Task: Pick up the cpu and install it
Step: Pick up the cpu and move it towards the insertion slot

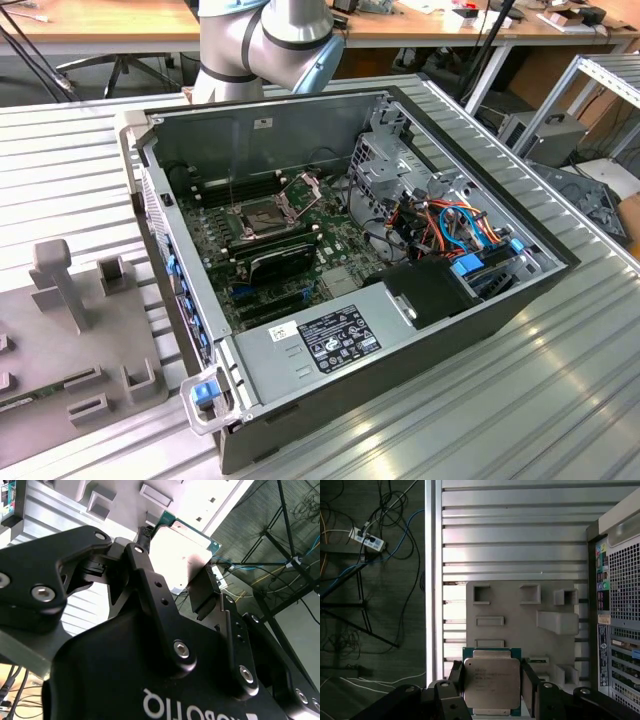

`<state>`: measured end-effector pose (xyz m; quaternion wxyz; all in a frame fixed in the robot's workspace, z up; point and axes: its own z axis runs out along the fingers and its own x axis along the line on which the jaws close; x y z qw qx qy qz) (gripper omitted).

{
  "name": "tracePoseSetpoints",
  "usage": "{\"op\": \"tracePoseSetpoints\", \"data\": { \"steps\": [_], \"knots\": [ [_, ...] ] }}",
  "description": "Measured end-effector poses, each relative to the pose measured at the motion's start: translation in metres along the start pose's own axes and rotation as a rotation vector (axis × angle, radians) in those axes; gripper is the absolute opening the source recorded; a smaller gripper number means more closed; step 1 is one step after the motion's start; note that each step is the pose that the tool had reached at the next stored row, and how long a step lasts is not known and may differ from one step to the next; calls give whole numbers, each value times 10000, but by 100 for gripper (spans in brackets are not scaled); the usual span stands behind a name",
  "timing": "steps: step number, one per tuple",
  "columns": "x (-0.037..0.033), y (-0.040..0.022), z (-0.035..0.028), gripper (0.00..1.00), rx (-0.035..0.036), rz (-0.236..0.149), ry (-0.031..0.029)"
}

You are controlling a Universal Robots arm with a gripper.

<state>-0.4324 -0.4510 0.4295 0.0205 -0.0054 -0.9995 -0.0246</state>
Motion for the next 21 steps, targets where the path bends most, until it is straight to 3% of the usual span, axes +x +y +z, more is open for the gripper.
{"op": "tracePoseSetpoints", "data": {
  "steps": [15,21],
  "knots": [
    [6,7,-149,55,0,0,0],
    [6,8,-152,55,0,0,0]
  ]
}}
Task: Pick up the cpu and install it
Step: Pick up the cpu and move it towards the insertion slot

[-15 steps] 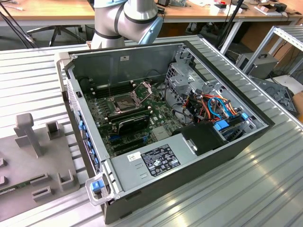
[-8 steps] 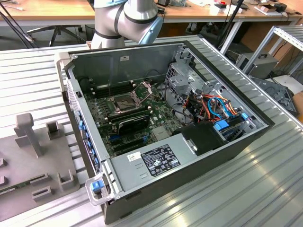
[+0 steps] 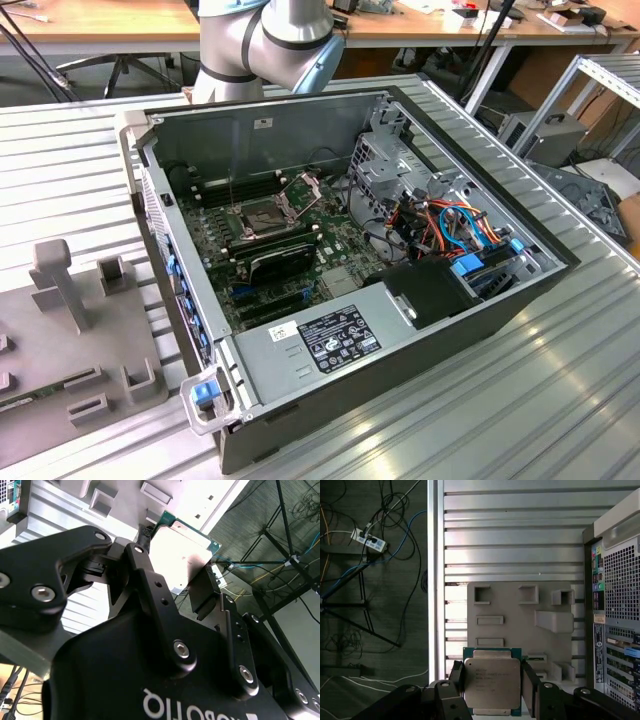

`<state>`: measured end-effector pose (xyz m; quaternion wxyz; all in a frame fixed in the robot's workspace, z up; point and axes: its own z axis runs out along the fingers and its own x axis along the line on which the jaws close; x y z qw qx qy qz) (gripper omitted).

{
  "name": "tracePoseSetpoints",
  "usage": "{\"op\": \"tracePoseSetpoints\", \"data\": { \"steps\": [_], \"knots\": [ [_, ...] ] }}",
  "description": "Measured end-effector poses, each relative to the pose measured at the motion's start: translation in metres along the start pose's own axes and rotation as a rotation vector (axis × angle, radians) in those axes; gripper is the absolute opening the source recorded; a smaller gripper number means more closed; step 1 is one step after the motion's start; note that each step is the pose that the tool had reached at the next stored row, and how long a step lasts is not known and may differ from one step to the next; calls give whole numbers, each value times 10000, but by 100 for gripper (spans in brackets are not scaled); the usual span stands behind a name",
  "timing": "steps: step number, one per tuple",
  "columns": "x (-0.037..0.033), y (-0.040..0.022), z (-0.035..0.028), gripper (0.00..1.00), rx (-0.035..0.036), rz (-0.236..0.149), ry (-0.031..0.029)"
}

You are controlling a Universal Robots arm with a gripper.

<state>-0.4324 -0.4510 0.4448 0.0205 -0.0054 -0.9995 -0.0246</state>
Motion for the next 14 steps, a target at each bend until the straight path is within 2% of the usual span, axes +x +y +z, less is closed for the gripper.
{"op": "tracePoseSetpoints", "data": {
  "steps": [7,14],
  "knots": [
    [-18,0,-1,55,1,-1,1],
    [-88,1,-3,55,0,-1,0]
  ]
}}
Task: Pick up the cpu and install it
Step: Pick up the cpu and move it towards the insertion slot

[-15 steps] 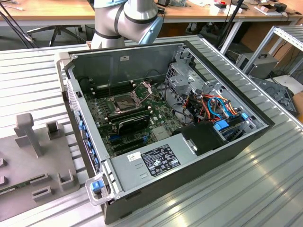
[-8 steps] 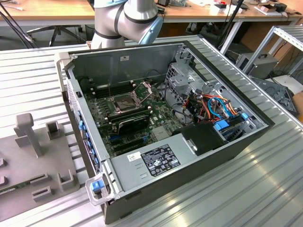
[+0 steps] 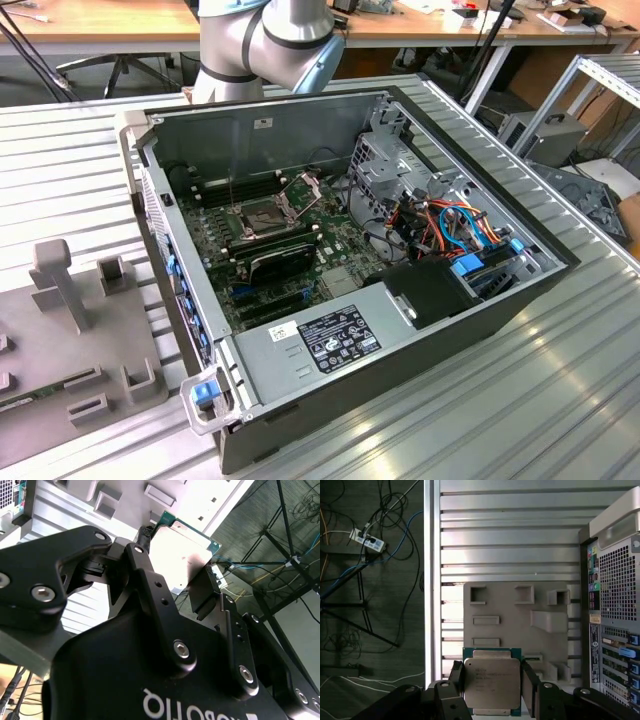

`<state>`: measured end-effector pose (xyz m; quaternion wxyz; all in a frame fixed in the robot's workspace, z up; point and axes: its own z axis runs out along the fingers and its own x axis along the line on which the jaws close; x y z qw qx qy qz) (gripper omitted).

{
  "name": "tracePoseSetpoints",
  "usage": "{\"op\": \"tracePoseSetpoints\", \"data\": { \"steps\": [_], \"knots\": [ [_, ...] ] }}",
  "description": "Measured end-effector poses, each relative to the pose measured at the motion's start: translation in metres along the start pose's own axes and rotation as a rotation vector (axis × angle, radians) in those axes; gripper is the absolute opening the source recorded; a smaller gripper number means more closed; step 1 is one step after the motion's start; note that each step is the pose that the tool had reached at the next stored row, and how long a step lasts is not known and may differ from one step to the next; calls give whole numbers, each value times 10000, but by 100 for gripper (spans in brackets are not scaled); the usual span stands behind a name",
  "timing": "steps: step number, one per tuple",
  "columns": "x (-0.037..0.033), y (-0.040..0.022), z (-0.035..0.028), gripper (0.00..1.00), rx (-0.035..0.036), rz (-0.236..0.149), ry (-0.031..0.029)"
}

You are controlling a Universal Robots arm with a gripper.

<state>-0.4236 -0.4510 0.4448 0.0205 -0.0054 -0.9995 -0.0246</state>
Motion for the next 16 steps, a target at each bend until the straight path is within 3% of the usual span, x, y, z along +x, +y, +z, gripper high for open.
{"op": "tracePoseSetpoints", "data": {
  "steps": [16],
  "knots": [
    [-182,2,-8,55,1,0,1]
  ]
}}
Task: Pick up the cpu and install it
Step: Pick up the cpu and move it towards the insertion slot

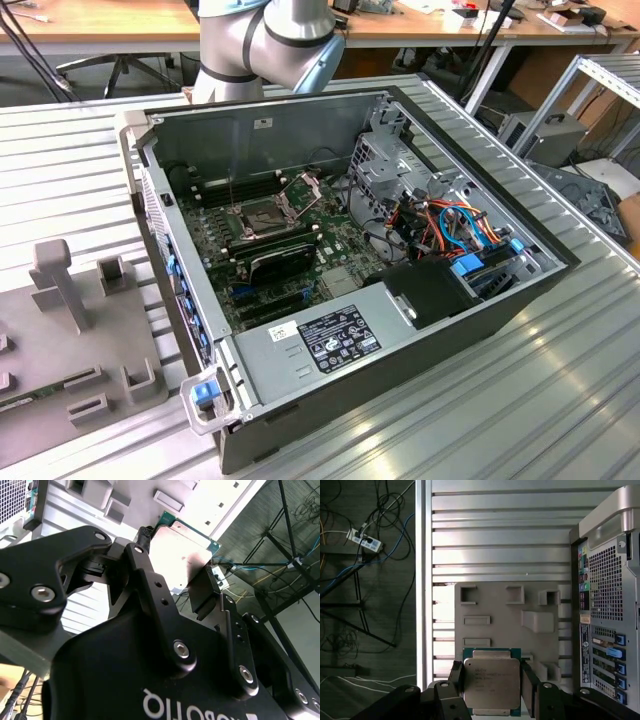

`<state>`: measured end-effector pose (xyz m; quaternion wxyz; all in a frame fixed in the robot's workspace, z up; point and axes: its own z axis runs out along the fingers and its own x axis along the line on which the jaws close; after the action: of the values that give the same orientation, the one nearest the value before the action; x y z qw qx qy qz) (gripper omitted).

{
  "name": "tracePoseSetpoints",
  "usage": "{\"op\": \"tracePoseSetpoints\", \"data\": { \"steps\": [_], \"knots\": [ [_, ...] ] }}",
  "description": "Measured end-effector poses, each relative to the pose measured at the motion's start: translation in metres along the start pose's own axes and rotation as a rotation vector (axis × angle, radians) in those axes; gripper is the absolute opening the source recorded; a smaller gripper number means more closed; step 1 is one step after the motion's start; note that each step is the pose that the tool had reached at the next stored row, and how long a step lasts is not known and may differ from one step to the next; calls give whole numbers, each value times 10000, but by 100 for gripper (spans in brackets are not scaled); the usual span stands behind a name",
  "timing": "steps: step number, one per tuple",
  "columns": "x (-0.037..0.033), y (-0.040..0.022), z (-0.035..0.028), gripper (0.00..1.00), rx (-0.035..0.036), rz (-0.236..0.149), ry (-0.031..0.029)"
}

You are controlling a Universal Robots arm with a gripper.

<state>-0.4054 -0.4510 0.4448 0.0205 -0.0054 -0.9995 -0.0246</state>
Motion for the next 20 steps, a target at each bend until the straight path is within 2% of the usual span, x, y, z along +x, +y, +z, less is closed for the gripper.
{"op": "tracePoseSetpoints", "data": {
  "steps": [13,20],
  "knots": [
    [-126,1,-4,55,0,0,-1],
    [-222,3,-8,55,-1,0,-1]
  ]
}}
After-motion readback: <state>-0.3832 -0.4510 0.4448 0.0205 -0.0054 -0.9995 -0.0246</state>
